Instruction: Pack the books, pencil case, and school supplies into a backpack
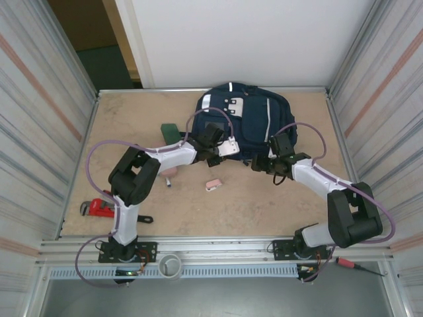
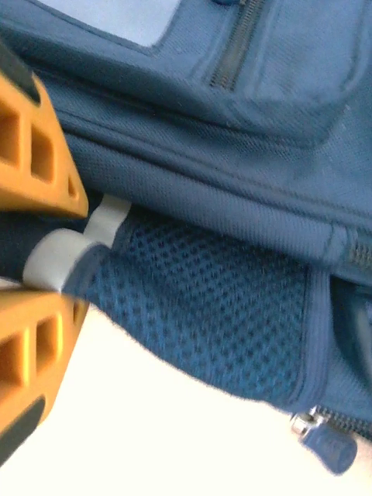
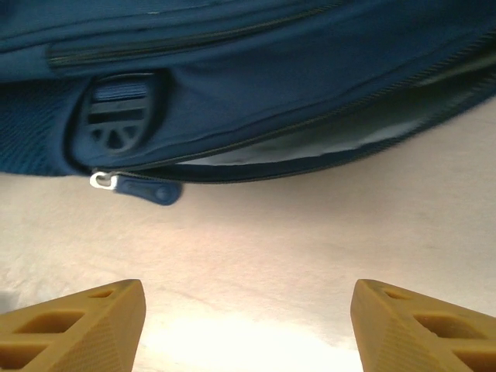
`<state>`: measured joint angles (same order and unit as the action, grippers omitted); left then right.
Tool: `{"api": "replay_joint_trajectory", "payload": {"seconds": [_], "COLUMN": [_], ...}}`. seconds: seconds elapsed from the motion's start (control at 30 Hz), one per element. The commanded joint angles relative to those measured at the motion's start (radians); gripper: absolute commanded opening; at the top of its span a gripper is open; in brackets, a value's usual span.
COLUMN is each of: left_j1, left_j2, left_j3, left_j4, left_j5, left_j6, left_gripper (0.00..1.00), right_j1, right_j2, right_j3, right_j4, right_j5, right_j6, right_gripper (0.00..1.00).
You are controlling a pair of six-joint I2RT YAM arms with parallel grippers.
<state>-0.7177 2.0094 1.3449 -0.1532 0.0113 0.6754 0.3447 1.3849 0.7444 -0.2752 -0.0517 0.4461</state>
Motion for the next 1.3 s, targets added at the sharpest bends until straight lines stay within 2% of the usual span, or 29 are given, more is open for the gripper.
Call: {"api": "replay_joint_trajectory", "payload": {"seconds": [0.0, 0.17, 0.4, 0.63, 0.97, 1.13, 1.27], "left_j1": [0.015, 0.059, 0.105, 0.116, 0.118, 0.118, 0.118], "left_j2": [-0.017, -0.065, -0.101, -0.111, -0.115, -0.115, -0.110], "left_j3": [0.034, 0.045, 0.063, 0.085, 0.090, 0.094, 0.093], "left_j4": [-0.034, -0.067, -0.096, -0.121, -0.138, -0.146, -0.146], "left_j5": [0.051, 0.202, 0.345, 0.366, 0.377, 0.376, 0.365], "left_j6": [0.006, -0.038, -0.073, -0.077, -0.080, -0.079, -0.077], "left_gripper": [0.16, 0.06, 0.03, 0.02, 0.02, 0.03, 0.02], "right_j1": [0.053, 0.131, 0.223, 0.267, 0.305, 0.329, 0.338], "right_j2": [-0.039, -0.046, 0.006, 0.098, 0.314, 0.372, 0.371], "right_j3": [-0.025, -0.081, -0.140, -0.203, -0.121, -0.073, -0.068], "right_j4": [0.097, 0.250, 0.460, 0.693, 0.842, 0.864, 0.866], "right_j5": [0.030, 0.099, 0.208, 0.284, 0.416, 0.502, 0.540], "right_j6": [-0.071, -0.148, -0.225, -0.258, -0.292, -0.297, -0.294], "right_gripper": [0.66, 0.60, 0.53, 0.51, 0.49, 0.42, 0.33]}}
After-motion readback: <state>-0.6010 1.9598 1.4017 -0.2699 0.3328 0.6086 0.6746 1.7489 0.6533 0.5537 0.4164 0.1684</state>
